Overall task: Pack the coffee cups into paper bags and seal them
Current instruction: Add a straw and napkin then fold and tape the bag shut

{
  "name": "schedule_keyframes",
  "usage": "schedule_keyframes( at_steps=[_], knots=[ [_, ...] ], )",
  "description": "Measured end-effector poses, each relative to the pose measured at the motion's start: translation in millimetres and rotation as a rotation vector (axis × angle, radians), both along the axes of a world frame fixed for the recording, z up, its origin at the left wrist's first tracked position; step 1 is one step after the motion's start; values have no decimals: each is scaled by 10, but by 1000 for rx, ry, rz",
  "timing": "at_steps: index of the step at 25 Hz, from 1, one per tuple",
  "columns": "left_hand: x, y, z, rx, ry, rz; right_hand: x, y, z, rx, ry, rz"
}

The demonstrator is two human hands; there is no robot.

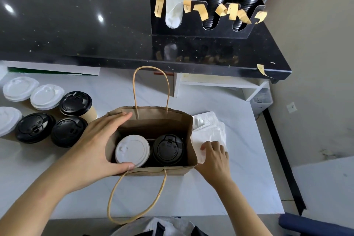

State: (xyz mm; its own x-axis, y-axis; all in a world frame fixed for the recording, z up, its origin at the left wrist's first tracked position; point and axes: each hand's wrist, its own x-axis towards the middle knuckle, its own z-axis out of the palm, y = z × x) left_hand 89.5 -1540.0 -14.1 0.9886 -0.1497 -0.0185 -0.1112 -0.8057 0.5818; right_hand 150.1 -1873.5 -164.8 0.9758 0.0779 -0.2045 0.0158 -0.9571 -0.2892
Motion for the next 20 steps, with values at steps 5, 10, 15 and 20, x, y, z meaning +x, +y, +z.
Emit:
schedule_keyframes(
  at_steps=[5, 10, 15, 20],
  knots=[
    [-15, -8, 2, -19, 12, 8, -2, -17, -76, 45, -76, 22],
    [-5, -2, -11, -22, 19, 14, 99, -73, -25, 188, -143, -113],
    [-6, 5, -16, -19, 22, 11, 213, -147, 139, 195, -298, -179],
    [-5, -1, -8, -22, 23, 12, 204, -154, 4, 32, -435, 122]
  ],
)
